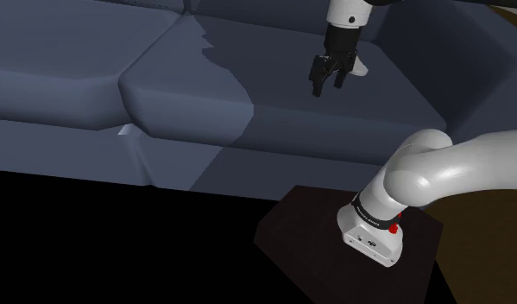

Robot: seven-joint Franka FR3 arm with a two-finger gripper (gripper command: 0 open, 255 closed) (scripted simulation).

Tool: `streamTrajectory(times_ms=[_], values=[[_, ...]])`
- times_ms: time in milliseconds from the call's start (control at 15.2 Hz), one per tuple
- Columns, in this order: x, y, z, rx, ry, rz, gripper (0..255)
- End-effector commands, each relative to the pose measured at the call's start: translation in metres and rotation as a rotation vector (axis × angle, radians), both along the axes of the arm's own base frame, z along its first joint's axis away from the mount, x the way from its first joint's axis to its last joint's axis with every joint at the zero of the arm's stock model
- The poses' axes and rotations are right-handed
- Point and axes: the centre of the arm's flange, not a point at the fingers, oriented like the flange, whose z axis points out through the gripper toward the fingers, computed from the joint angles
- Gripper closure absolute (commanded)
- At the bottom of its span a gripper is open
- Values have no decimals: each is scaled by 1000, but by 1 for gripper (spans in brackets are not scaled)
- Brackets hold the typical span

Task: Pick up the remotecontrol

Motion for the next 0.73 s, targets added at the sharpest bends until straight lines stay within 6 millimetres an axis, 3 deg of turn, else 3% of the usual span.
streamTrajectory(times_ms=[0, 660], values=[[0, 0, 0, 0, 0, 0, 0], [43, -123, 9, -13, -44, -237, 0]])
